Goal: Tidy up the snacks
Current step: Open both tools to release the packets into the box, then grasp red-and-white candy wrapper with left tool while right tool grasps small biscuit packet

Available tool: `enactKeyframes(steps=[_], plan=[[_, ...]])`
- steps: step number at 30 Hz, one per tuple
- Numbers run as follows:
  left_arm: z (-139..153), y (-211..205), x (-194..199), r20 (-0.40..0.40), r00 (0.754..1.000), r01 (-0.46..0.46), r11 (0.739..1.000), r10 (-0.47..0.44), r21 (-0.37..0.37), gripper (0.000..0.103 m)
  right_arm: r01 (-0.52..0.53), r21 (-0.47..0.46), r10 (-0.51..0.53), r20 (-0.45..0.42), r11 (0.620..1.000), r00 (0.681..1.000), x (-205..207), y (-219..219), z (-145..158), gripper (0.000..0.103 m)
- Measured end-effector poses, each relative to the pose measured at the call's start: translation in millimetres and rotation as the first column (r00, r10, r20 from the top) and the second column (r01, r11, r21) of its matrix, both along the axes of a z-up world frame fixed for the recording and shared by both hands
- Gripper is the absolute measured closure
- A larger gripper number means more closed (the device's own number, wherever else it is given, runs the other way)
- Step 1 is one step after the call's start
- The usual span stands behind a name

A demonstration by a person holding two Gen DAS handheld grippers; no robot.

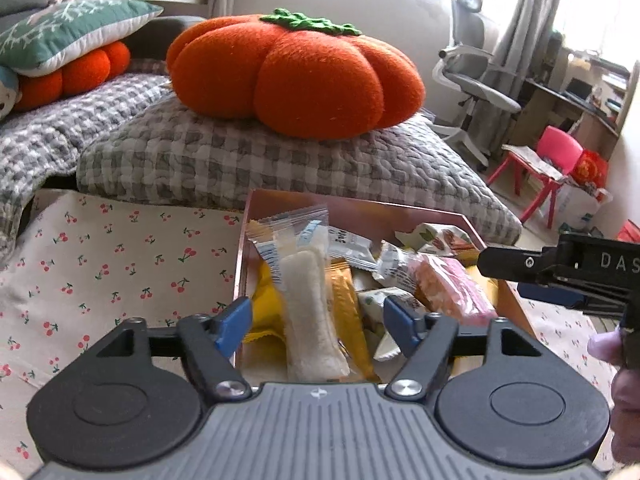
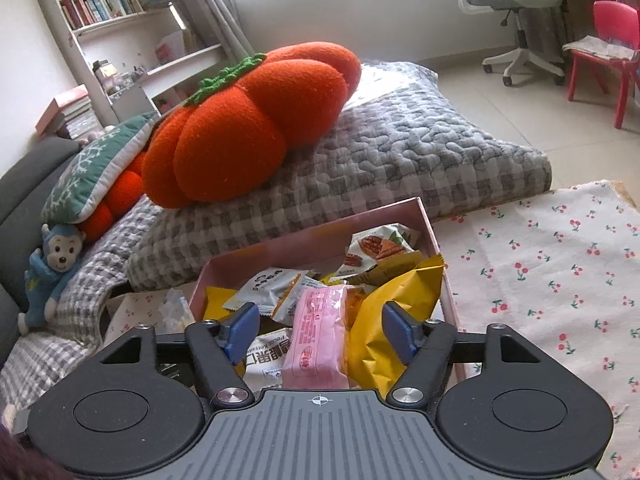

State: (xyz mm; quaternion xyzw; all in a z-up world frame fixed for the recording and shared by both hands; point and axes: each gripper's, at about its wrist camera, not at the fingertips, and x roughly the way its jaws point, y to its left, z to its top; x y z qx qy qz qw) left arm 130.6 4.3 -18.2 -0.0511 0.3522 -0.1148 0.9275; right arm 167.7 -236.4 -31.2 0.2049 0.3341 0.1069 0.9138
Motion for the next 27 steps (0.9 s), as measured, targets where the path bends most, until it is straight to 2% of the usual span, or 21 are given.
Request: enactKeyframes(steps=[6,10,14,27], plan=[[7,-7,-13,-0.040,0.997,0.061,0.998,-0.060,0.030,0.019,-0.019,0.019,0.020,-0.023,1.000,1.000,-13,-9,6,0.022],[8,-4,-22,-0.072,0.995,0.067,0.997,-0.064,0.036,0.010,-0.044,-0.002,0.044,-0.040,0.999,0.998,-24,-10,9,0.018],[10,2,-32,-0.072,0.996,0.049,0.998,-0.046,0.050,0.005,-0.066,-0.019,0.065,-0.052,0.998,0.997,-37,-12,11,0.015],[0,26,-65,-0.087,0.995,0.056,0.984,-0.042,0.169,0.001,-0.092,-0.095,0.083,-0.096,0.991,0.992,-72,-24,5,0.008]])
